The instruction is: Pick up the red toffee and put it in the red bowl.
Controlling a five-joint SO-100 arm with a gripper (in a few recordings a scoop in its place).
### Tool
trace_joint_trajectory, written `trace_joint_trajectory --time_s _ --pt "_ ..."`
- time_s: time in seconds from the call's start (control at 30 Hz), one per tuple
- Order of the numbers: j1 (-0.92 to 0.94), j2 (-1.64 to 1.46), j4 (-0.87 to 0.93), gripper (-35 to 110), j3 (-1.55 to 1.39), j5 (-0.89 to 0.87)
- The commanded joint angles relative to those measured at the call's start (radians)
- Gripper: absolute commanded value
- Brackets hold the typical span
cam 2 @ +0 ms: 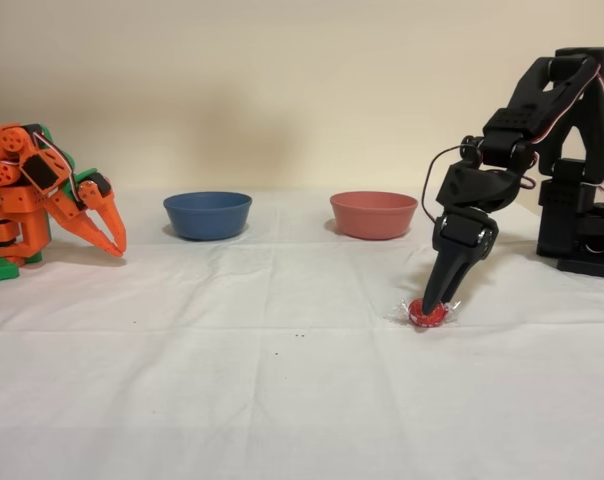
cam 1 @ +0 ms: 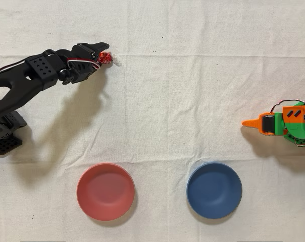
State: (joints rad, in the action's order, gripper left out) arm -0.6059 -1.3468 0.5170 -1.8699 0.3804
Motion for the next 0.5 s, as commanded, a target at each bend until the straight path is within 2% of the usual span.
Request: trace_joint_trajectory --time_s 0.0,0.23,0.47 --pt "-0.014 -0.006 -0.009 19 0.051 0.017" --pt "-0.011 0.021 -0.023 11 0.058 0.029" --pt "-0.005 0.015 -0.023 10 0.052 0.032"
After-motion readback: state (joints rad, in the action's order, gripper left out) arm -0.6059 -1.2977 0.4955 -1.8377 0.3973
